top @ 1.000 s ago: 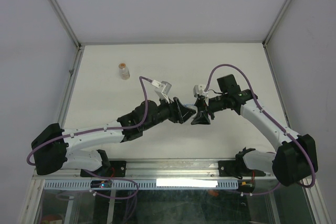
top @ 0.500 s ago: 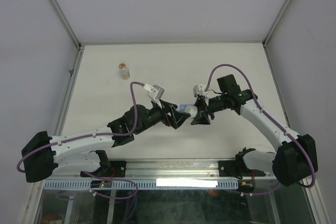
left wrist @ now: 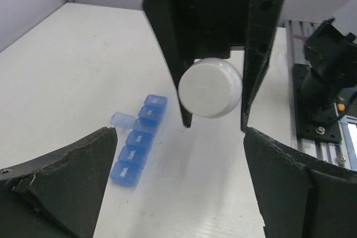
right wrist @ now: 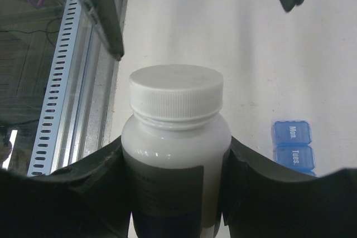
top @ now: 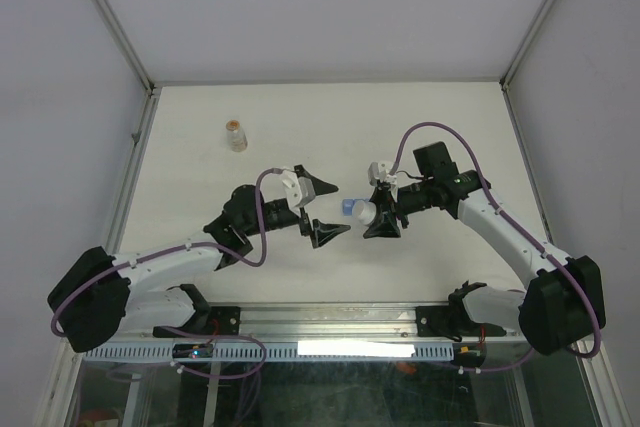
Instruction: Sort the pills into containers
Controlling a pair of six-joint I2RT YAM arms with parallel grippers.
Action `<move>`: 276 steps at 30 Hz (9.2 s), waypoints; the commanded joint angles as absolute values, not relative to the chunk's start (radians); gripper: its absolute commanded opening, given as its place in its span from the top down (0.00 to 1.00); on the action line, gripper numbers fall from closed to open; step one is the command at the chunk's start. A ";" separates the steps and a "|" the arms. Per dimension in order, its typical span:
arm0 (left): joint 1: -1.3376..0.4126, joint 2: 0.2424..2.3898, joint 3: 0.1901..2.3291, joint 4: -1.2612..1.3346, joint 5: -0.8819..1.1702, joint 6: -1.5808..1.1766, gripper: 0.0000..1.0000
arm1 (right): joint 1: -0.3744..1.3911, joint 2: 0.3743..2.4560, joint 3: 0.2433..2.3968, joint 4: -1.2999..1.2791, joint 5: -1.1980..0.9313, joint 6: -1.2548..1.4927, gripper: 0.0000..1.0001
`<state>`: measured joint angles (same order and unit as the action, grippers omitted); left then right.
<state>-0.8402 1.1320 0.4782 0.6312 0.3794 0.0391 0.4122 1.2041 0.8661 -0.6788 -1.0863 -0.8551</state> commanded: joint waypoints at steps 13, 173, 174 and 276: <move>-0.840 1.314 0.676 0.676 0.572 0.138 0.18 | 0.416 1.190 0.908 -0.668 -1.134 -0.870 1.00; -0.660 0.959 0.122 0.952 0.355 -0.599 0.01 | 0.204 1.466 1.014 -0.790 -0.513 -1.093 0.96; -0.680 0.982 0.126 0.951 0.321 -0.583 0.01 | 0.207 1.477 1.021 -0.796 -0.504 -1.092 0.96; -0.829 1.157 0.216 0.870 0.091 -0.515 0.01 | 0.522 1.824 1.318 -1.052 0.094 -0.966 0.96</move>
<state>-0.8192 1.1828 0.2199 0.8097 0.1047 -0.5293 0.5087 1.8145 1.2755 -1.0172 0.0498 -0.9737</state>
